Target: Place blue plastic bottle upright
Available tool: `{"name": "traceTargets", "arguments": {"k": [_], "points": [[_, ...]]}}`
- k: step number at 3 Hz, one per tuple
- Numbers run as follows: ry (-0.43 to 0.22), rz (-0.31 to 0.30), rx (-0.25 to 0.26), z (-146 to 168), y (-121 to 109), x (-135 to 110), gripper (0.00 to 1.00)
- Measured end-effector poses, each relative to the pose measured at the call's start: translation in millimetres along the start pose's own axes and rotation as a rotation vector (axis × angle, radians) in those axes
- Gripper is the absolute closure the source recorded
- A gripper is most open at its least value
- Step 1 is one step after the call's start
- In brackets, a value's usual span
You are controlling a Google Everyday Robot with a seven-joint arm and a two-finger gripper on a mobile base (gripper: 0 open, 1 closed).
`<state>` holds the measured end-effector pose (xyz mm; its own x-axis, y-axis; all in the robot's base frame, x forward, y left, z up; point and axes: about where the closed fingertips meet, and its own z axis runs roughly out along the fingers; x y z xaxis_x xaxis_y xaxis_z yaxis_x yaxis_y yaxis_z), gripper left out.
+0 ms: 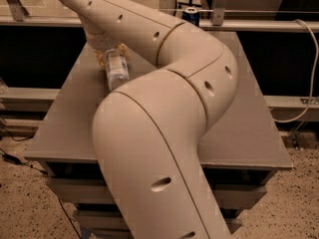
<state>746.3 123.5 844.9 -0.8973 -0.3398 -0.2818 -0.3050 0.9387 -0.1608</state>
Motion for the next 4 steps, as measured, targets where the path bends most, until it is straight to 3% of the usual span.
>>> {"name": "traceTargets", "arguments": {"k": [1, 2, 4], "points": [[-0.049, -0.016, 0.015, -18, -8, -6, 0.93], [-0.124, -0.058, 0.009, -40, -22, -7, 1.0], [-0.409, -0.231, -0.121, -82, -50, 17, 1.0]]}}
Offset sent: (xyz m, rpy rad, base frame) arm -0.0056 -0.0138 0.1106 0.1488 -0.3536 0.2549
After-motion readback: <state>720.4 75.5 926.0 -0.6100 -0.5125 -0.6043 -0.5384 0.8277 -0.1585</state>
